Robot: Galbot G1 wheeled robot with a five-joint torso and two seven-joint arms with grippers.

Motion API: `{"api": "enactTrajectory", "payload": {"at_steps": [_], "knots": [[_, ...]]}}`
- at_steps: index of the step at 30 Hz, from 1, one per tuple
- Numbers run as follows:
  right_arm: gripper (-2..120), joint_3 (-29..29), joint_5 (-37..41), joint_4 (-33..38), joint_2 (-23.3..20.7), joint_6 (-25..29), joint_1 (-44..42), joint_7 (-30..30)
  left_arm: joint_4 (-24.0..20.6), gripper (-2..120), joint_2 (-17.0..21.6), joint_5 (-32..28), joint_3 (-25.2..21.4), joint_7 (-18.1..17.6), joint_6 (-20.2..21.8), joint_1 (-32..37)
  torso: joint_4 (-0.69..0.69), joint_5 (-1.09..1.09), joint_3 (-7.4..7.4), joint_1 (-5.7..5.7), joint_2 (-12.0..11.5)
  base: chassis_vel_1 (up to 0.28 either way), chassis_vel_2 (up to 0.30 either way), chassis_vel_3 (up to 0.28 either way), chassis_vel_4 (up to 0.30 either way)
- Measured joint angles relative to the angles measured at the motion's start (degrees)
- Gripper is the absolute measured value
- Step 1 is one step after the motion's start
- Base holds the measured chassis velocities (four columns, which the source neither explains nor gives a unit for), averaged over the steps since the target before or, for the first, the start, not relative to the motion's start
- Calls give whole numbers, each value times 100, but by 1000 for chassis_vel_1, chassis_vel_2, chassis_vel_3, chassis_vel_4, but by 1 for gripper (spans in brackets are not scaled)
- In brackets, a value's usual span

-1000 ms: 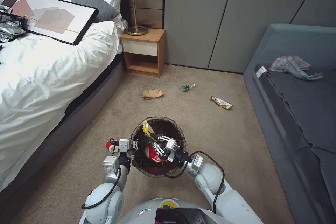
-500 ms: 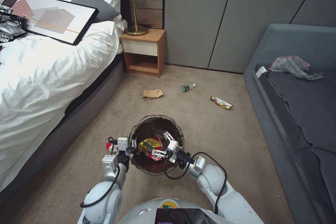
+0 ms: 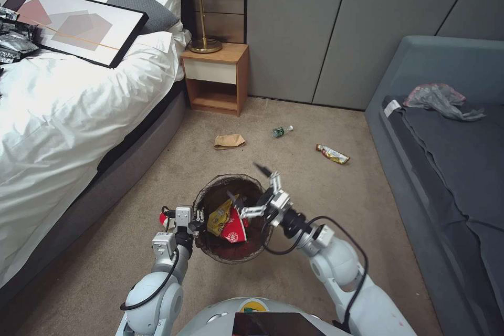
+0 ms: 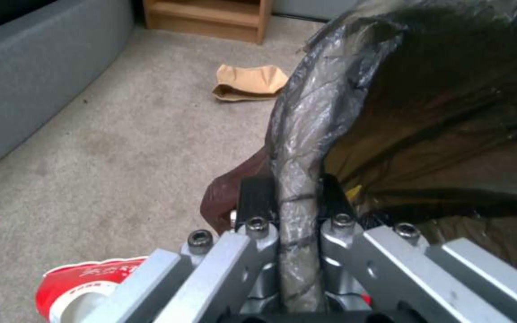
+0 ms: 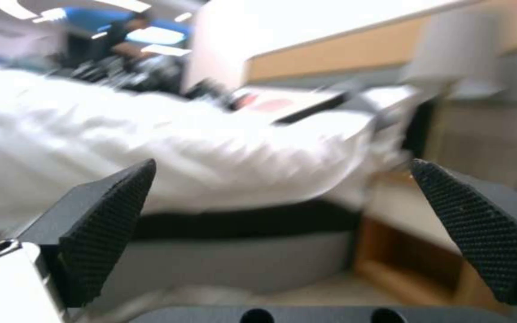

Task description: Pick up the trash bin, then pick up the garbage from the floor and place it into the trash bin.

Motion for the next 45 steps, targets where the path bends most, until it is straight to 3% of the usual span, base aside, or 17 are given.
{"api": "enactTrajectory", "payload": {"at_steps": [1,4,5,8,12,20,31,45], "knots": [[100,0,0,0,0,0,0,0,0,2,0,0,0,0,0,0,0,0,0,0,0,0,0,0,0],[100,391,-192,580,131,-145,-289,1015,21,2,16,0,-33,0,-12,8,0,0,0,0,0,0,0,0,0],[100,391,-192,580,131,-145,-289,1015,21,2,16,0,-33,0,-12,8,0,0,0,0,0,0,0,0,0],[100,856,-603,707,261,-336,-674,1939,27,2,30,-10,-48,4,-27,2,-1,0,0,0,0,0,0,0,0],[100,1332,-754,566,430,-363,-1124,2564,62,2,42,-16,-55,13,-69,-12,-1,1,0,0,0,0,0,0,0],[100,1849,-773,3,755,4,-1517,2681,117,2,64,-43,-65,68,-271,-25,0,0,0,0,0,0,0,0,0],[97,1921,-681,-1007,1126,779,-1594,2623,126,2,91,-161,-127,144,-363,-41,0,0,0,0,0,0,0,0,0],[97,1970,-788,-1165,1215,943,-1449,2562,126,2,62,-71,-117,194,-354,-33,1,0,0,0,0,0,0,0,0]]}}
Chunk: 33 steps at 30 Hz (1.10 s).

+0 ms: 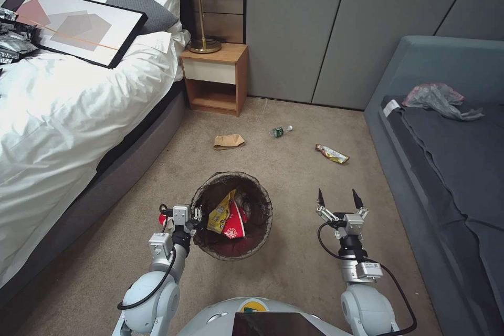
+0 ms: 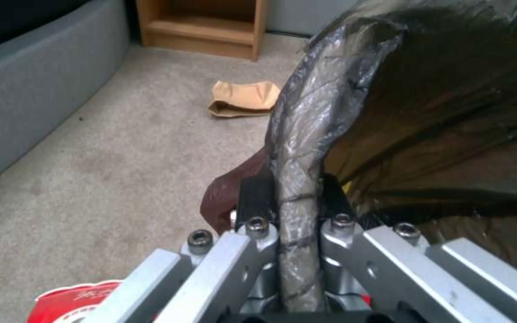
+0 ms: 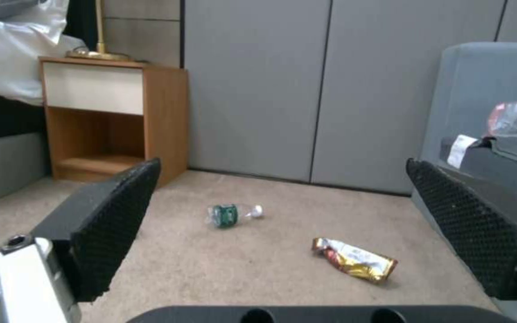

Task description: Pick up the trash bin, then pick up the garbage from the floor and place it into the trash bin.

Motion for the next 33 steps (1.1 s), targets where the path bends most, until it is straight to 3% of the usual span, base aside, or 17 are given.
{"api": "enactTrajectory", "payload": {"at_steps": [33], "knots": [[100,72,-65,-67,58,179,136,-146,35,2,-26,-23,28,5,-55,-3,-1,0,0,0,0,-8,-7,-7,-7]]}}
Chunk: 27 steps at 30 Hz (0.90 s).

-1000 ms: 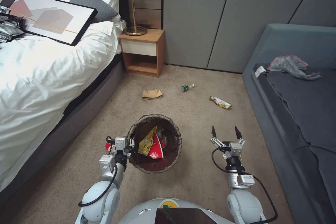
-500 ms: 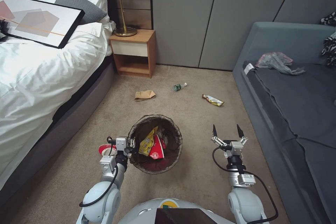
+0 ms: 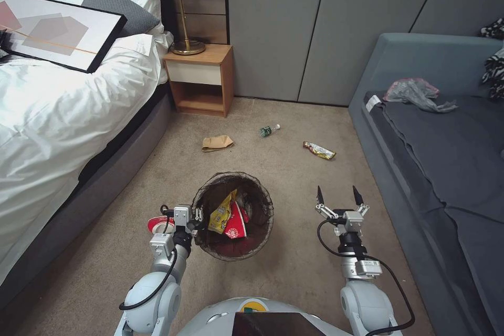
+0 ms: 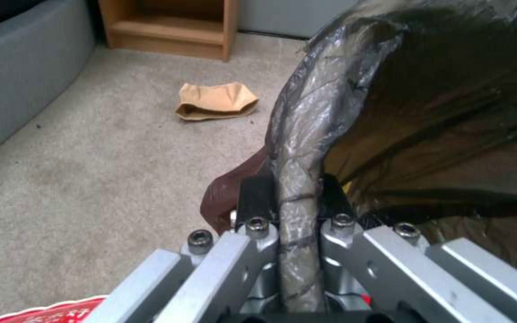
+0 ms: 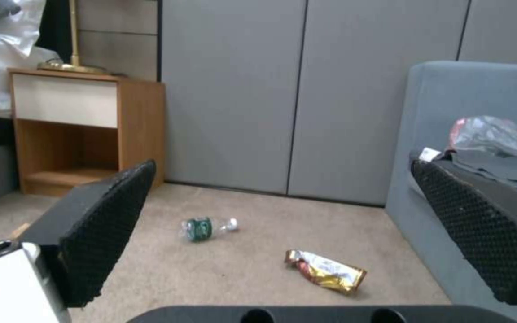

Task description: Pick up the trash bin, then pick up the garbage from the floor and place it into the trash bin.

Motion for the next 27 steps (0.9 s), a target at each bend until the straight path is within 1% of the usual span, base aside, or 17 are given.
{"api": "enactTrajectory", "payload": {"at_steps": [4,9,11,12,15,17,24,27], "knots": [[100,-9,32,-20,13,8,19,-32,8,2,-2,1,1,2,-11,11,0,0,0,0,0,-30,25,37,-27],[100,-30,33,-28,39,12,28,-42,8,2,5,1,-5,3,-17,20,1,0,0,0,0,-162,134,143,-154],[100,-31,33,-30,40,12,29,-51,8,2,5,1,-5,3,-19,21,1,-1,0,0,0,-219,202,225,-227],[100,-35,34,-32,41,12,31,-60,8,2,5,1,-5,2,-20,22,1,2,0,0,0,-213,222,225,-244],[100,-32,39,-33,33,12,32,-71,8,2,5,2,-1,0,-23,22,0,-2,0,0,0,-248,231,237,-248],[100,-28,43,-36,23,12,35,-78,6,2,5,2,0,-1,-23,19,1,1,0,0,0,-278,266,242,-268],[100,-6,62,-66,6,13,37,-117,5,2,6,4,2,-8,-24,13,1,1,1,1,0,-266,268,267,-267],[100,-3,62,-83,6,26,46,-126,5,2,2,4,3,-12,-23,12,1,-2,0,0,0,-248,271,256,-233]]}}
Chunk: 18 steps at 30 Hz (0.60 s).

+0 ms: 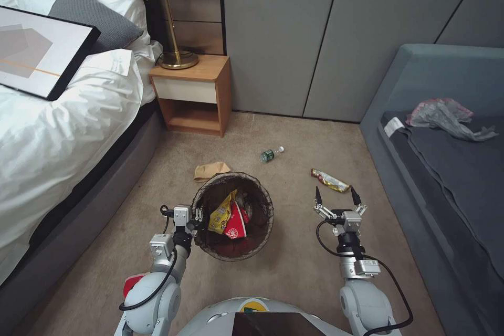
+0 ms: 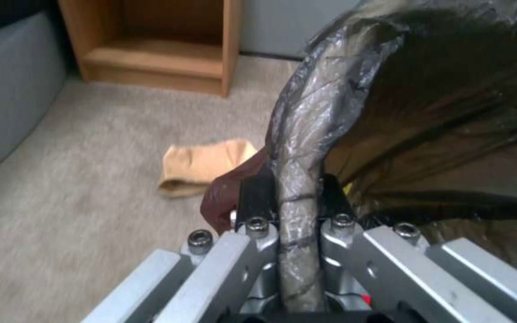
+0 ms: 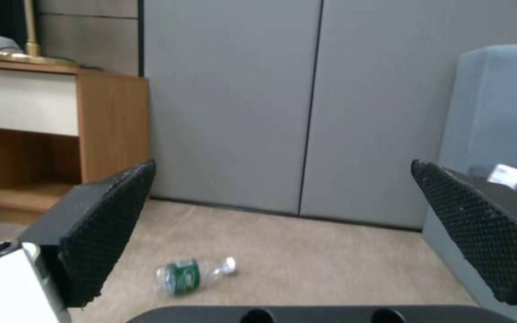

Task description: Pick up the trash bin, then pick up the garbage from the floor and place it into the trash bin.

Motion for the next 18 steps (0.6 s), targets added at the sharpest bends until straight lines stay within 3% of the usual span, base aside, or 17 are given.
{"api": "enactTrajectory", "payload": {"at_steps": [18], "knots": [[100,54,-9,-118,9,115,60,-67,0,2,-7,-12,-17,-16,-4,1,0,2,0,0,0,-229,236,237,-240]]}}
